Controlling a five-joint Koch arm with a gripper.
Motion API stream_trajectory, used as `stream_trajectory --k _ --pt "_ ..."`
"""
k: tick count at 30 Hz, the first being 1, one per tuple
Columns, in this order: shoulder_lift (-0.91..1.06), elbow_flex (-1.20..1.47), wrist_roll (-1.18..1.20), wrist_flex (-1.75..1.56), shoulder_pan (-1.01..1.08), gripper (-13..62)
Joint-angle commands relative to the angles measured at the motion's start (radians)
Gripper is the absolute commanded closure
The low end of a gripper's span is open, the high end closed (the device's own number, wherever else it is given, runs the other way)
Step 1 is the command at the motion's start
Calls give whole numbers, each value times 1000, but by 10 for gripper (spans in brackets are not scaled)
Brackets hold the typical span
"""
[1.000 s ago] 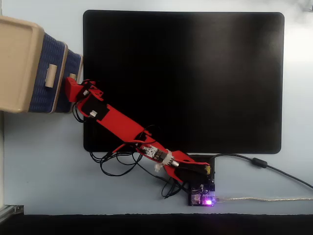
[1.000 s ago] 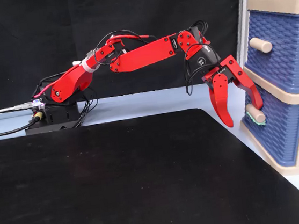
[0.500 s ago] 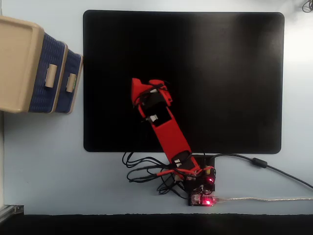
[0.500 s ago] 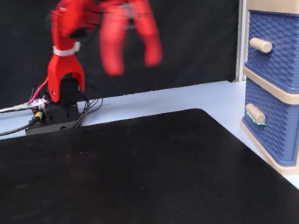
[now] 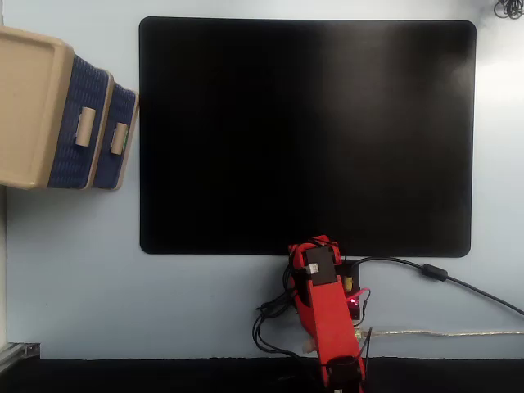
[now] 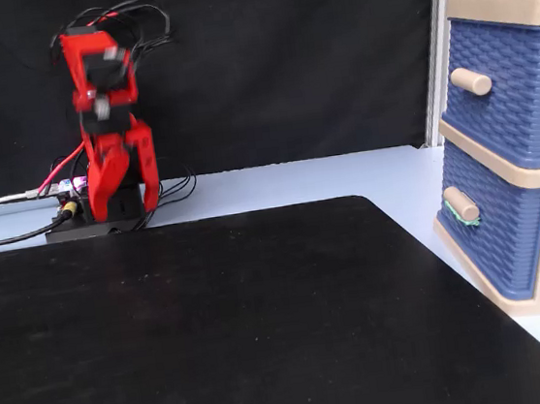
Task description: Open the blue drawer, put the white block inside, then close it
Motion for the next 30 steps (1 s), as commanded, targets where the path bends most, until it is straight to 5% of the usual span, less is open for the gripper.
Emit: stream_trajectory --k 1,8,30 --pt "61 17 -2 38 81 158" --pt "63 18 -20 115 298 157" --pt "61 18 -57 112 299 151"
